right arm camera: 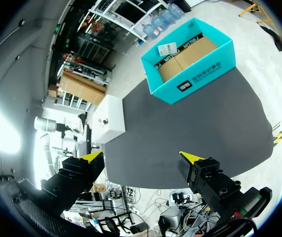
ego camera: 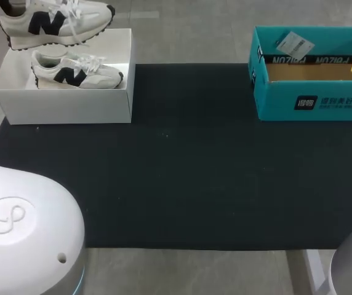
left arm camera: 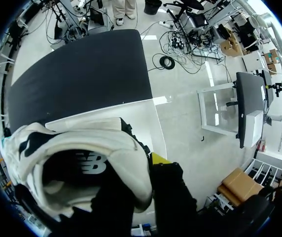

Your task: Take the shoe out of the shoebox, open the shoe tongue, remove and reinsert the insole, then place the shoe into the shoebox

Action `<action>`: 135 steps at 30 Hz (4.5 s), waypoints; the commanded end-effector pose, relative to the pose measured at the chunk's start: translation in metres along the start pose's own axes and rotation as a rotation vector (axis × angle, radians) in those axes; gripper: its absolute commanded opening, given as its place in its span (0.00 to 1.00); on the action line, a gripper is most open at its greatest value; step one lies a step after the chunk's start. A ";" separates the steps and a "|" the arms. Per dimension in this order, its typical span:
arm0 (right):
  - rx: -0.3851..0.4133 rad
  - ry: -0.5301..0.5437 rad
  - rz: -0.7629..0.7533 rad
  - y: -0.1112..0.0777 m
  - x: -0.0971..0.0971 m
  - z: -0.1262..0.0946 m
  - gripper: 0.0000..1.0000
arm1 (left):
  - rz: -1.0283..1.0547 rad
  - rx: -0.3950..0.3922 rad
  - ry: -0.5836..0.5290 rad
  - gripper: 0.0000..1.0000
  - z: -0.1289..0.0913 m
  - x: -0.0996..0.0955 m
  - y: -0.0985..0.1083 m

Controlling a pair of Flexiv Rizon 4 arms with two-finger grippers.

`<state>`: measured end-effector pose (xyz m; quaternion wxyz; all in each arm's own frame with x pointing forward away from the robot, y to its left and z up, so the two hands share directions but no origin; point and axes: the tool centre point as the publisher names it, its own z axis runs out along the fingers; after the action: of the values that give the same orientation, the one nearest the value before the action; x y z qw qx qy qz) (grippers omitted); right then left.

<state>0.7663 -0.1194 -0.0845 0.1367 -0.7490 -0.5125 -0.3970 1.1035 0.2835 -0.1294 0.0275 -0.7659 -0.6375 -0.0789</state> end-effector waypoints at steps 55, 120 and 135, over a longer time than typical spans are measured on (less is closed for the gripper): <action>0.000 -0.002 0.002 0.000 0.000 0.001 1.00 | -0.070 0.001 0.201 0.00 -0.047 -0.247 -0.165; 0.000 -0.002 0.002 0.000 0.000 0.001 1.00 | -0.126 -0.055 0.177 0.00 0.010 -0.447 -0.220; 0.000 -0.002 0.002 0.000 0.000 0.001 1.00 | -0.073 -0.087 0.228 0.00 0.084 -0.466 -0.236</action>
<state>0.7663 -0.1193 -0.0845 0.1367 -0.7490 -0.5125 -0.3970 0.7975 -0.1104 -0.2865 0.0635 -0.7299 -0.6544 -0.1869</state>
